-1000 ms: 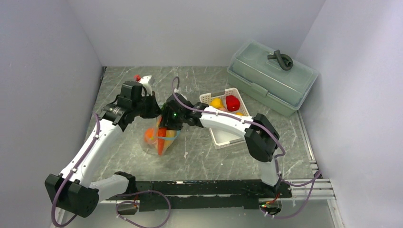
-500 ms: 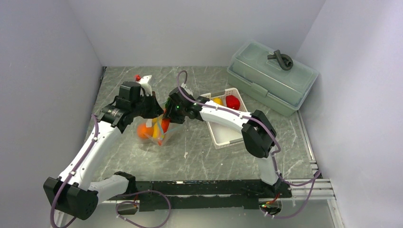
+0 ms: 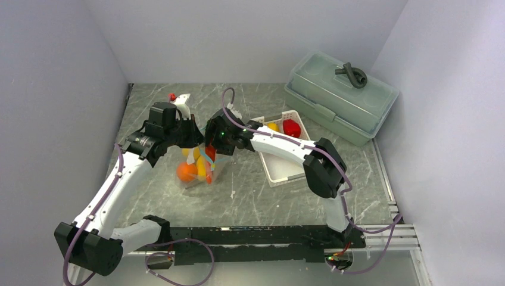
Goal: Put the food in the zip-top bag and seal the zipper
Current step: Place the fake vegetable in the zipper food storage bag.
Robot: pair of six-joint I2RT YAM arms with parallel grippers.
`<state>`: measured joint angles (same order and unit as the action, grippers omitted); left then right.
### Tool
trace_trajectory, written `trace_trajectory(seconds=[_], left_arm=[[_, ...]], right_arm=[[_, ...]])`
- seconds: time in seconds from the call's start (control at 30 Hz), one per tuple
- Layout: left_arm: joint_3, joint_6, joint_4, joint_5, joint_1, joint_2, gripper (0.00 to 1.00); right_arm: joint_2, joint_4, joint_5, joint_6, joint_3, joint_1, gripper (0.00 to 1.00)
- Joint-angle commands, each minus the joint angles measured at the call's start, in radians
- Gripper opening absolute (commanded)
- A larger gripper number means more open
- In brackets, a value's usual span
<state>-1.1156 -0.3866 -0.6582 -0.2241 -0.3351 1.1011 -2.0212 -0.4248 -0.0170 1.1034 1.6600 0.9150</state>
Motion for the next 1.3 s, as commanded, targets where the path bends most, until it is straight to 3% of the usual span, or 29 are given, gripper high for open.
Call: trace_trajectory(seconds=[0.0, 0.33, 0.8, 0.87, 1.1, 1.27], left_arm=[[-0.002, 0.003, 0.041, -0.022, -0.001, -0.024, 0.00], [-0.008, -0.012, 0.023, 0.043, 0.001, -0.018, 0.00], [-0.009, -0.023, 0.026, 0.025, 0.026, 0.002, 0.00], [-0.008, -0.023, 0.028, 0.021, 0.029, 0.003, 0.00], [-0.007, -0.025, 0.028, 0.008, 0.037, 0.009, 0.00], [-0.007, -0.023, 0.029, 0.004, 0.038, 0.011, 0.00]], right_arm=[[0.078, 0.030, -0.005, -0.035, 0.020, -0.003, 0.73], [0.180, -0.039, -0.044, -0.142, -0.005, 0.002, 0.73], [0.232, -0.087, -0.044, -0.263, -0.027, 0.005, 0.71], [0.244, -0.081, -0.054, -0.268, -0.036, 0.005, 0.65], [0.226, -0.087, -0.072, -0.286, -0.008, 0.005, 0.15], [0.195, -0.086, -0.065, -0.289, 0.012, 0.005, 0.13]])
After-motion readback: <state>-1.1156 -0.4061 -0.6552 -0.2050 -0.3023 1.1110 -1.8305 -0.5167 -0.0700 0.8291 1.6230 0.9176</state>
